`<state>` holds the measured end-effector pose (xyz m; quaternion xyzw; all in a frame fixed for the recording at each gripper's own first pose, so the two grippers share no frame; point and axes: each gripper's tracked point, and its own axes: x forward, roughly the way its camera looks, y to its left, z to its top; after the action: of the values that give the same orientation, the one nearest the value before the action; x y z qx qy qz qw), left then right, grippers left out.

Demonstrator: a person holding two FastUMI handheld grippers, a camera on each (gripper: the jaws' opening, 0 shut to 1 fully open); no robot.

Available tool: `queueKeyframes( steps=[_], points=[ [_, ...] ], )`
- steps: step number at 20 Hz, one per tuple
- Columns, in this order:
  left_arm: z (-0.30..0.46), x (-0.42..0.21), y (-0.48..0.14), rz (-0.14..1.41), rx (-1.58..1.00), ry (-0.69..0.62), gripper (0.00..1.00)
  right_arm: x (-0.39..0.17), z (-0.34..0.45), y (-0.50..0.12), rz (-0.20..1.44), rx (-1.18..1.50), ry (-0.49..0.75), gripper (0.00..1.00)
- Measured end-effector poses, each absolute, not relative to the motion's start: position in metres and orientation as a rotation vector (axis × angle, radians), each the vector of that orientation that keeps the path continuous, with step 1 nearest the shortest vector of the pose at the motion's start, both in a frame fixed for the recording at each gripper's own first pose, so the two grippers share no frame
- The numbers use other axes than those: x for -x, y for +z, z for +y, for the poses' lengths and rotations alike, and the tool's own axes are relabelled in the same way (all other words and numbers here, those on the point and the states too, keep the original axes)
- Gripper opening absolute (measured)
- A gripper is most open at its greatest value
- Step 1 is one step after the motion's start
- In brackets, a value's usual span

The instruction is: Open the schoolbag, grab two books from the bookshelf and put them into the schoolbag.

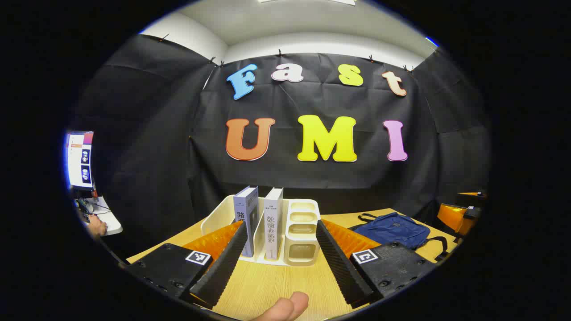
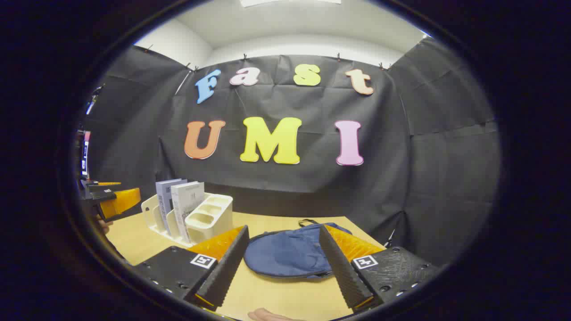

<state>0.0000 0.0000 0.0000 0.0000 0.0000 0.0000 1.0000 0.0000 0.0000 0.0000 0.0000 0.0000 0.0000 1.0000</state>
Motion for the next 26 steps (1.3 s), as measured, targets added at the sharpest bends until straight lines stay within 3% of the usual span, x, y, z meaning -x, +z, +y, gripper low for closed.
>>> queueKeyframes(
  steps=[18, 26],
  points=[
    [0.007, -0.009, -0.009, 0.030, 0.010, -0.007, 0.99, -0.018, 0.020, -0.031, 0.068, 0.046, 0.009, 0.95],
    [0.012, -0.016, -0.017, 0.050, 0.020, -0.015, 0.99, -0.074, 0.026, -0.086, 0.169, 0.308, -0.035, 0.96]
  ],
)
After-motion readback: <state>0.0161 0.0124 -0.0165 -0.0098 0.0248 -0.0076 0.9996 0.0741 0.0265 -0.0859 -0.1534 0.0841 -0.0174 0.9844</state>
